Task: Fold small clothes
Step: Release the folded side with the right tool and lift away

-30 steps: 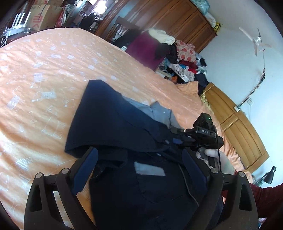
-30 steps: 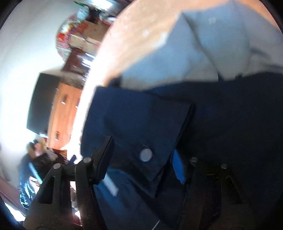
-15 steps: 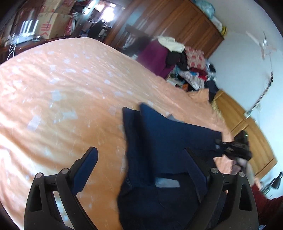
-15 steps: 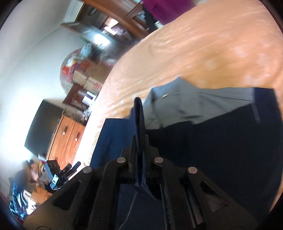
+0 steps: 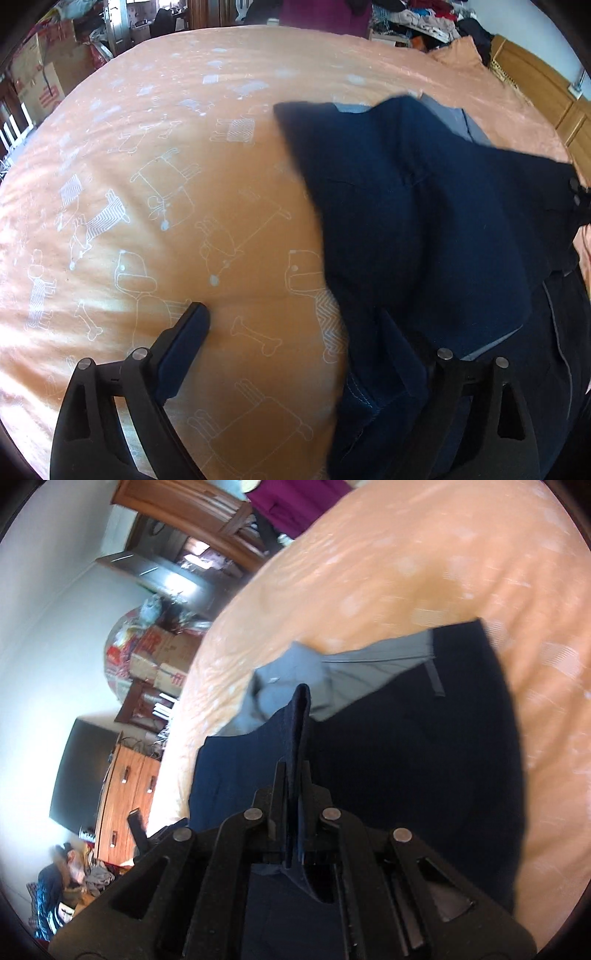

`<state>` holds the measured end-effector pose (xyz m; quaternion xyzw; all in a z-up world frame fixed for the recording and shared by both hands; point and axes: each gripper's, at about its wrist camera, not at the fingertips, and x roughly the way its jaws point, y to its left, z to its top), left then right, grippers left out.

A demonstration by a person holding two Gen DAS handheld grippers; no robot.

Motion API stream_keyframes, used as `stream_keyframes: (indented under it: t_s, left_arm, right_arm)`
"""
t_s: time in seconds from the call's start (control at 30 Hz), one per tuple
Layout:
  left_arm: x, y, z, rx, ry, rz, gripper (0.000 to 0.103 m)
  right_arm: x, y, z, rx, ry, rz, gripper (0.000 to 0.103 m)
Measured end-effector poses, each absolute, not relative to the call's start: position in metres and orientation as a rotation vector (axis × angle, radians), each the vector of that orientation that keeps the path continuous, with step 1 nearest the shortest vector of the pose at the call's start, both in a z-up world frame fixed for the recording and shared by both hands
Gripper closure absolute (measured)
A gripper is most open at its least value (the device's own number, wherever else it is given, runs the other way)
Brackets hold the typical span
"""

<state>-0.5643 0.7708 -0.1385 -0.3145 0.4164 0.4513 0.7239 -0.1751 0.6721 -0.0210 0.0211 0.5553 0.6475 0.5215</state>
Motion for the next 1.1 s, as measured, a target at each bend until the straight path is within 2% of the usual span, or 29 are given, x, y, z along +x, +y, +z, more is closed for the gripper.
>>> stream_keyframes:
  t_s: [0.2, 0.33, 0.4, 0.43, 0.47, 0.57, 0.7, 0.77, 0.8, 0.83, 0.87, 0.93, 1.0, 1.1]
  left_arm:
    - [-0.567, 0.77, -0.14, -0.693, 0.914, 0.976, 0.005]
    - [-0.566, 0.768, -0.138, -0.692, 0.913, 0.974, 0.004]
    - [-0.568, 0.767, -0.135, -0.701, 0.9, 0.971, 0.004]
    - [-0.565, 0.77, -0.135, -0.708, 0.895, 0.97, 0.004]
    - [-0.57, 0.766, -0.128, -0.72, 0.874, 0.968, 0.004]
    - [-0.582, 0.755, -0.103, -0.738, 0.747, 0.972, 0.004]
    - [-0.575, 0.755, -0.099, -0.734, 0.705, 0.952, 0.004]
    - [-0.568, 0.758, -0.12, -0.761, 0.777, 0.933, 0.004]
    - [-0.569, 0.758, -0.126, -0.772, 0.798, 0.933, 0.006]
    - [-0.574, 0.755, -0.127, -0.784, 0.788, 0.937, 0.006]
    - [-0.584, 0.75, -0.121, -0.8, 0.753, 0.949, 0.006]
    - [-0.607, 0.738, -0.102, -0.809, 0.688, 1.004, 0.006]
    - [-0.638, 0.714, -0.066, -0.788, 0.575, 1.071, 0.006]
    - [-0.673, 0.67, -0.006, -0.73, 0.402, 1.133, 0.003]
  right_arm:
    - [-0.158, 0.673, -0.069, -0.031, 1.401, 1.438, 0.101]
    - [-0.161, 0.67, -0.073, -0.05, 1.4, 1.436, 0.096]
    - [-0.164, 0.662, -0.053, -0.141, 1.312, 1.381, 0.078]
    - [-0.165, 0.655, -0.037, -0.173, 1.232, 1.351, 0.064]
    - [-0.168, 0.649, -0.022, -0.17, 1.165, 1.359, 0.063]
    - [-0.199, 0.651, -0.003, -0.154, 1.114, 1.536, 0.063]
    - [-0.244, 0.678, -0.051, -0.395, 1.219, 1.673, 0.068]
    - [-0.236, 0.669, -0.07, -0.402, 1.216, 1.674, 0.086]
    - [-0.225, 0.663, -0.07, -0.379, 1.235, 1.653, 0.088]
    - [-0.21, 0.654, -0.068, -0.332, 1.263, 1.622, 0.085]
    - [-0.196, 0.638, -0.058, -0.306, 1.244, 1.578, 0.067]
    - [-0.189, 0.614, -0.039, -0.346, 1.179, 1.534, 0.048]
    - [-0.192, 0.58, -0.008, -0.395, 1.087, 1.515, 0.047]
    - [-0.203, 0.53, 0.038, -0.384, 0.969, 1.504, 0.039]
